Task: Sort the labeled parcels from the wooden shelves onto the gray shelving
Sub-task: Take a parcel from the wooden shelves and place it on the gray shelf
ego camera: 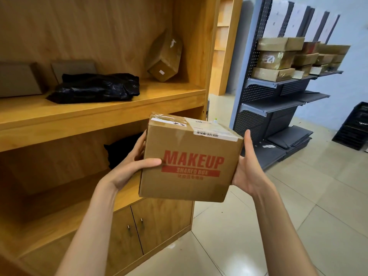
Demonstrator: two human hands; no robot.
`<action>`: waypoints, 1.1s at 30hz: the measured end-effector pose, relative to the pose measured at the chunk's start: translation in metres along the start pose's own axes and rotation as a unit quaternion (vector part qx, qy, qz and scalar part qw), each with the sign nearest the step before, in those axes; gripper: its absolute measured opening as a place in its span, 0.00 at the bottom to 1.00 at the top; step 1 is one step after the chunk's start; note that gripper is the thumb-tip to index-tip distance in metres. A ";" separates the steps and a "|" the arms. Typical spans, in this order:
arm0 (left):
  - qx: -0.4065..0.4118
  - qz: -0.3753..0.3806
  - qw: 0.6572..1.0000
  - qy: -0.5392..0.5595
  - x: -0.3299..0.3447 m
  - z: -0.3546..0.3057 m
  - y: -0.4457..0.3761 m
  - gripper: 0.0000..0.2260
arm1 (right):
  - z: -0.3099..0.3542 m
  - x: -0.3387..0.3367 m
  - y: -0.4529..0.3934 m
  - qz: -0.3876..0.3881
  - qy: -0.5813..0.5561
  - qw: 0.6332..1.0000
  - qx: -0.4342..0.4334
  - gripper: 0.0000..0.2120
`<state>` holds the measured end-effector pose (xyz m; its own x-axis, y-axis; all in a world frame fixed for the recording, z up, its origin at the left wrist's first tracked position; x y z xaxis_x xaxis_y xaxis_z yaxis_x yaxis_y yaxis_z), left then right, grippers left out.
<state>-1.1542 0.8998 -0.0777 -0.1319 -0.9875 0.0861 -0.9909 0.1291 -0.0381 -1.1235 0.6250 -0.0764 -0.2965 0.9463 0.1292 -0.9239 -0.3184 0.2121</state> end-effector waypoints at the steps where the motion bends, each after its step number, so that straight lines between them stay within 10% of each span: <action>1: 0.001 0.008 1.000 -0.012 0.001 -0.002 -0.001 0.56 | 0.001 0.001 0.000 -0.014 -0.016 1.000 -0.001 0.37; 19: 0.037 -0.062 0.997 0.021 0.018 -0.007 -0.004 0.50 | -0.014 -0.001 -0.003 -0.052 -0.020 0.995 -0.088 0.23; 25: 0.044 -0.082 0.994 0.054 0.016 0.003 -0.005 0.48 | -0.011 -0.006 0.000 -0.042 0.087 0.985 -0.146 0.55; 33: 0.037 -0.086 0.991 0.098 0.021 0.003 -0.012 0.42 | 0.009 -0.012 0.009 0.038 0.207 0.958 -0.194 0.67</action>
<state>-1.1446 0.8771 -0.0788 0.0285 -0.9569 0.2889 -0.9956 -0.0531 -0.0775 -1.1262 0.6097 -0.0673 -0.3621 0.8882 -0.2830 -0.8927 -0.4178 -0.1690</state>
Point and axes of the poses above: each hand's wrist, its own y-axis away from the middle knuckle, its own x-axis out of the palm, z = x × y, the point moved 3 cm from there along -y, towards the middle knuckle, and after that the axes turned 12 degrees about y, right-handed, at the moved point
